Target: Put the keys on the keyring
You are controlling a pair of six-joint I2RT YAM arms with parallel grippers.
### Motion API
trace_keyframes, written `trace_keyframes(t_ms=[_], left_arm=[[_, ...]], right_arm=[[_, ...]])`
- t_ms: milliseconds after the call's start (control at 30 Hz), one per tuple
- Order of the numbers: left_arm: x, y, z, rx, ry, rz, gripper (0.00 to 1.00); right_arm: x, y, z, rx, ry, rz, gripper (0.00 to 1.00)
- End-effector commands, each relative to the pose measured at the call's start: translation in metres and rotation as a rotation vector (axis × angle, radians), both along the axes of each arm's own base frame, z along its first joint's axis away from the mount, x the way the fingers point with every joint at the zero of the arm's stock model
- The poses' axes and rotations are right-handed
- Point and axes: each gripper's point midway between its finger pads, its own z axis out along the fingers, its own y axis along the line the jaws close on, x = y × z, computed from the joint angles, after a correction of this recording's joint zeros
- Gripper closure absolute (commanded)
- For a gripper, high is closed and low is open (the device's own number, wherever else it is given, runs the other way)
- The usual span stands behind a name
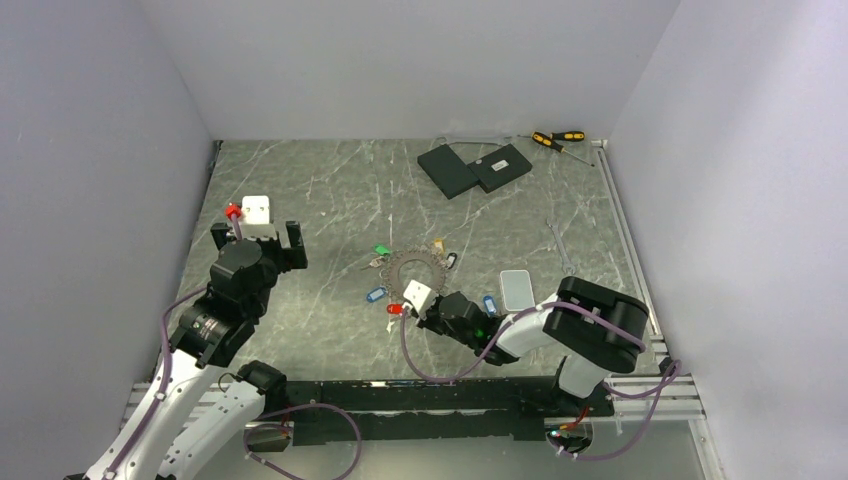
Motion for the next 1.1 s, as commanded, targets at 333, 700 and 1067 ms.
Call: trace_keyframes(t_ms=[333,700,1067], left_arm=[[0.003,-0.003,0.010,-0.015,-0.031,-0.014,0.03],[0.002,-0.003,0.010,-0.014,-0.028,-0.015,0.03],[0.001,-0.003,0.011,-0.017,-0.030,-0.016,0.03]], right_arm=[[-0.008,0.012,0.000,-0.033,-0.001,0.052,1.00],[-0.019,0.018,0.019,0.031,-0.033,0.090,1.00],[-0.030,0.014,0.034,0.127,0.006,0.088,1.00]])
